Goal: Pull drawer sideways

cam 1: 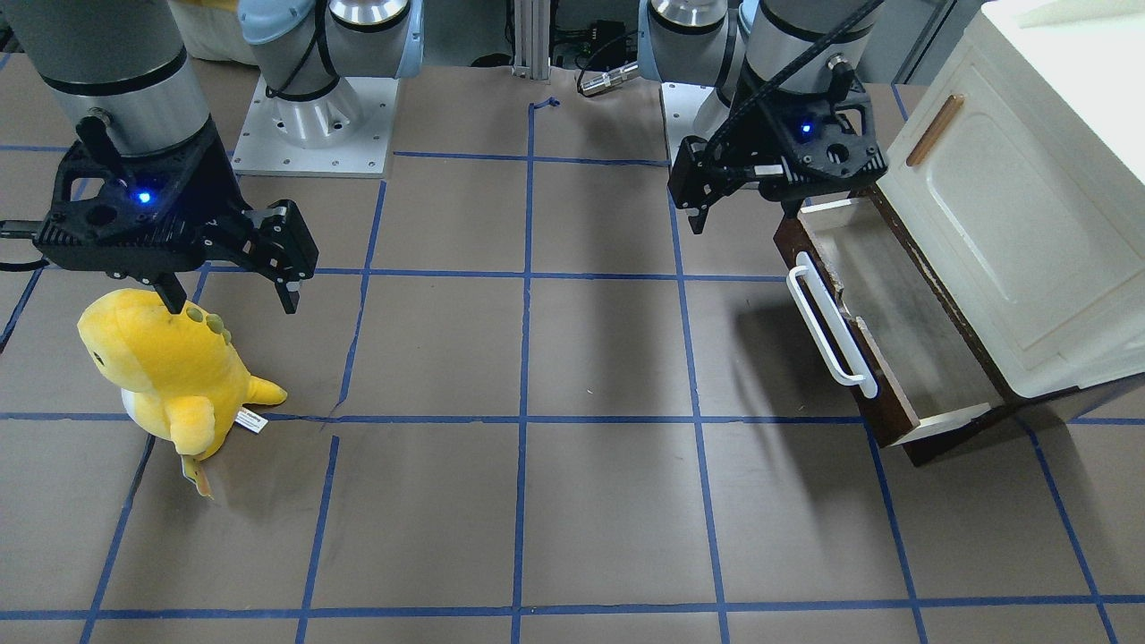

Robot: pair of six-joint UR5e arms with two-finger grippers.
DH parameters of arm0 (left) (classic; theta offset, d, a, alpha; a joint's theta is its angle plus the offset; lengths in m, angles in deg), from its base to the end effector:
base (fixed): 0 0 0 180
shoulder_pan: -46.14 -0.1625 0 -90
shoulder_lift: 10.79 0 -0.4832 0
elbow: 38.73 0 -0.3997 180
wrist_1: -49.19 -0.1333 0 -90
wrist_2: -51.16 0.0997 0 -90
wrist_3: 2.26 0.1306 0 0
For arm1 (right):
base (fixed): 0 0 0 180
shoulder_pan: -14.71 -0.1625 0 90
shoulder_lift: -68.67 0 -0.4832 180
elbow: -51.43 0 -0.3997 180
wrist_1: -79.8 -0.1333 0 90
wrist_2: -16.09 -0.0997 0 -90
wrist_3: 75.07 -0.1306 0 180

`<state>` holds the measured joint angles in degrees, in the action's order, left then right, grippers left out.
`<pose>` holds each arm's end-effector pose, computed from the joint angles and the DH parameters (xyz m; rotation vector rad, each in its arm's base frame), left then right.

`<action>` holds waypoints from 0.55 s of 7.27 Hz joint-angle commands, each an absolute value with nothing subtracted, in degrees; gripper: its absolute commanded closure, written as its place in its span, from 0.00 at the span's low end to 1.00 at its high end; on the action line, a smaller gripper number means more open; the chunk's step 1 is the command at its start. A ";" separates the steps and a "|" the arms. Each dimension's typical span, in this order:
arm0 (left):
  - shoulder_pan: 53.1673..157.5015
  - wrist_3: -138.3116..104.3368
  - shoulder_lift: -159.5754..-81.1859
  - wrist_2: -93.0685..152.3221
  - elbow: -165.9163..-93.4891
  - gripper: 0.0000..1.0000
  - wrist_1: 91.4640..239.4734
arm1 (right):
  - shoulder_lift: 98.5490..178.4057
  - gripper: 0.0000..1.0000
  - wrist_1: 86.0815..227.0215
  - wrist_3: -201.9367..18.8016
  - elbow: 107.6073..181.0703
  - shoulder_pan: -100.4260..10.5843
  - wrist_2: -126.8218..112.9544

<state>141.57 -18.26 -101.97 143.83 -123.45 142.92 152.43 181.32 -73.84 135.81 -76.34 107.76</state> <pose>-0.1748 -0.4948 0.5444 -0.2855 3.0837 -0.0232 0.1400 -0.5723 0.5292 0.0573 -3.0977 0.2955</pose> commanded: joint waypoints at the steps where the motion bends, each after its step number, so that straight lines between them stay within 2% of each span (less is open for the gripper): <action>1: 139.14 -13.62 -99.30 142.83 -123.64 0.02 144.89 | 152.43 0.00 181.32 -73.84 135.81 -76.34 107.76; 4: 137.98 -12.98 -98.85 142.48 -123.90 0.01 145.34 | 152.43 0.00 181.32 -73.84 135.81 -76.34 107.76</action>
<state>138.29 -13.20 -98.96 142.58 -123.81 145.21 152.43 181.32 -73.84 135.81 -76.34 107.76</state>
